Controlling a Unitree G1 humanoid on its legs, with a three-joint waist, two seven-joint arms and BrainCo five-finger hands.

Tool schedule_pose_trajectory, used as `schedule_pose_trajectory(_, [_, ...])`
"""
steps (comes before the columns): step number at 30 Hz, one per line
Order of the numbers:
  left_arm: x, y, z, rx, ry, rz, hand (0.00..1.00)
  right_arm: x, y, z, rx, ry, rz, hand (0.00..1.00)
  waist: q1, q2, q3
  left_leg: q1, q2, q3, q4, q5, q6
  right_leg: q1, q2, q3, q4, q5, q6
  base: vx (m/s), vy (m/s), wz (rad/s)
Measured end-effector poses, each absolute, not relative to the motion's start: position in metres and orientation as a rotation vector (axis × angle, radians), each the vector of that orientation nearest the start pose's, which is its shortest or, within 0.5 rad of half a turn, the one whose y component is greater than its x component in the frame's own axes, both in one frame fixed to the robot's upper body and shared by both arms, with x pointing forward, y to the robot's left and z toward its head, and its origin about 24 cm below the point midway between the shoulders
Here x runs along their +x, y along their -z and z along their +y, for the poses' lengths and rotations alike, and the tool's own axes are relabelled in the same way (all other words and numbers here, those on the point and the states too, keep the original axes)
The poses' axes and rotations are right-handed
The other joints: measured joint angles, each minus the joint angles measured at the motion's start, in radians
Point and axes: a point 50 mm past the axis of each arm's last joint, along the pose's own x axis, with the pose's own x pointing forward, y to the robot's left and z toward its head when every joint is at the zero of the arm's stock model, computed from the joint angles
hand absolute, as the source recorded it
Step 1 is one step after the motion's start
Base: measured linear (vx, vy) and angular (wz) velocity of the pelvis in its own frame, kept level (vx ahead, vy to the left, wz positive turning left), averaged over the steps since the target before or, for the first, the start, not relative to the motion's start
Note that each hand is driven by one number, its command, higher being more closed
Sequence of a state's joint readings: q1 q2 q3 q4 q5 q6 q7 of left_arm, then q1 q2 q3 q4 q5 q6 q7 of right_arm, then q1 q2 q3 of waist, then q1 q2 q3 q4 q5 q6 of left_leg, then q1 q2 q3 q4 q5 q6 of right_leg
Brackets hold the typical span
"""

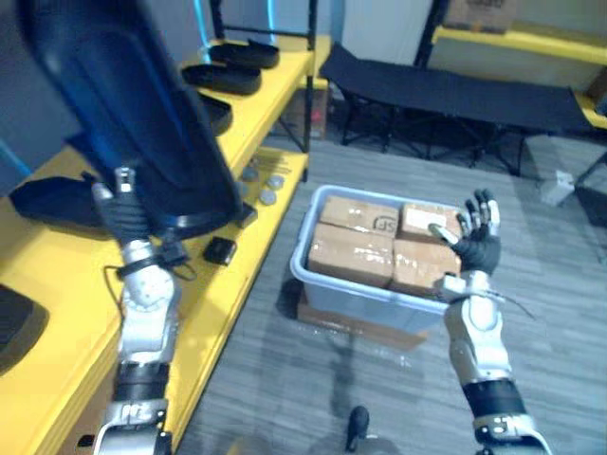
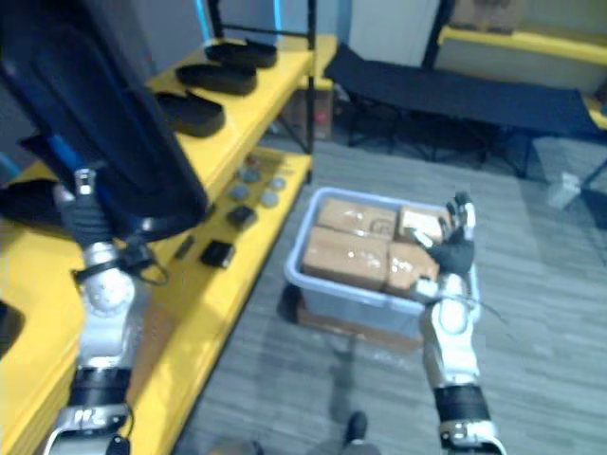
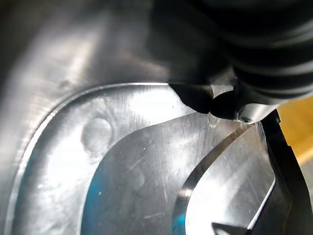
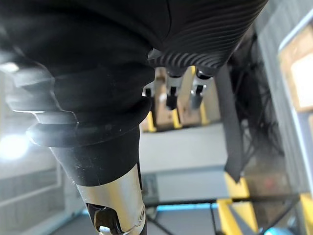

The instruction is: Walk over and take plastic housings, then place them on the shelf

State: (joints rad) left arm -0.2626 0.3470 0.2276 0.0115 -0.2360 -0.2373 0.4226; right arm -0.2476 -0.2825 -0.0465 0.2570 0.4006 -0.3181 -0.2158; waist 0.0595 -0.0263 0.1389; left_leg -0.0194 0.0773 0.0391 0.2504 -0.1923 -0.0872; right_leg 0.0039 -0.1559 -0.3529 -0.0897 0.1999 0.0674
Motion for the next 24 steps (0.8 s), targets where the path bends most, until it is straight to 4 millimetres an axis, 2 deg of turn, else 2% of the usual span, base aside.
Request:
schedule_pose_trajectory(4, [0.262, -0.144, 0.281, 0.003, -0.619, -0.507, 1.0, 0.3, -0.09, -0.219, 0.151, 0.229, -0.286, 0.0, 0.04, 0.022, -0.016, -0.002, -0.003, -0.024, -0.008, 0.007, -0.002, 0.014, -0.002, -0.026, 0.0, -0.008, -0.002, 0.01, -0.014, 0.19])
schedule_pose_trajectory(7, [0.251, -0.135, 0.289, 0.024, -0.653, -0.463, 1.0, 0.303, -0.083, -0.213, 0.143, 0.185, -0.24, 0.0, 0.047, 0.02, -0.024, 0.0, -0.011, -0.06, -0.029, 0.021, -0.004, 0.033, -0.005, -0.065, -0.001, -0.022, -0.002, 0.01, -0.023, 0.41])
schedule_pose_trajectory(8, [0.24, -0.127, 0.298, 0.035, -0.694, -0.433, 1.0, 0.303, -0.081, -0.205, 0.14, 0.147, -0.227, 0.0, 0.061, 0.019, -0.025, -0.002, -0.011, -0.07, -0.037, 0.026, -0.007, 0.032, -0.003, -0.076, -0.001, -0.023, -0.001, 0.03, -0.024, 0.23])
schedule_pose_trajectory(10, [0.23, -0.116, 0.306, 0.036, -0.74, -0.387, 1.0, 0.304, -0.077, -0.199, 0.139, 0.118, -0.201, 0.0, 0.073, 0.019, -0.026, -0.01, -0.011, -0.094, -0.044, 0.034, -0.01, 0.037, -0.002, -0.099, 0.0, -0.024, 0.0, 0.03, -0.044, 0.4])
schedule_pose_trajectory(11, [0.217, -0.104, 0.313, 0.025, -0.793, -0.344, 1.0, 0.304, -0.074, -0.195, 0.141, 0.103, -0.182, 0.0, 0.093, 0.018, -0.027, -0.019, -0.013, -0.118, -0.057, 0.044, -0.012, 0.037, 0.0, -0.122, 0.008, -0.028, 0.0, 0.04, -0.048, 0.41])
schedule_pose_trajectory(14, [0.192, -0.081, 0.324, 0.014, -0.889, -0.25, 1.0, 0.303, -0.069, -0.189, 0.142, 0.088, -0.156, 0.0, 0.125, 0.019, -0.027, -0.024, -0.019, -0.167, -0.073, 0.061, -0.015, 0.056, -0.001, -0.17, 0.009, -0.04, 0.003, 0.05, -0.042, 0.53])
schedule_pose_trajectory(15, [0.178, -0.072, 0.329, 0.02, -0.93, -0.209, 1.0, 0.303, -0.066, -0.185, 0.133, 0.072, -0.145, 0.0, 0.145, 0.019, -0.027, -0.031, -0.02, -0.19, -0.07, 0.061, -0.016, 0.065, -0.001, -0.192, 0.009, -0.046, 0.005, 0.05, -0.016, 0.65])
schedule_pose_trajectory(19, [0.133, -0.048, 0.34, -0.036, -1.064, -0.117, 1.0, 0.302, -0.062, -0.169, 0.131, 0.033, -0.131, 0.0, 0.211, 0.017, -0.022, -0.061, -0.027, -0.247, -0.077, 0.069, -0.023, 0.067, -0.003, -0.243, 0.009, -0.063, 0.01, 0.02, -0.014, 0.45])
schedule_pose_trajectory(20, [0.126, -0.046, 0.341, -0.038, -1.085, -0.113, 1.0, 0.302, -0.062, -0.167, 0.131, 0.027, -0.129, 0.0, 0.212, 0.017, -0.022, -0.068, -0.03, -0.257, -0.077, 0.07, -0.023, 0.067, -0.004, -0.254, 0.009, -0.068, 0.01, 0.01, -0.007, 0.36])
schedule_pose_trajectory(24, [0.088, -0.046, 0.341, -0.022, -1.197, -0.139, 1.0, 0.302, -0.06, -0.156, 0.154, 0.004, -0.123, 0.0, 0.256, 0.008, -0.001, -0.073, -0.039, -0.285, -0.106, 0.082, -0.021, 0.071, -0.013, -0.292, 0.009, -0.085, 0.012, 0.03, -0.003, 0.3])
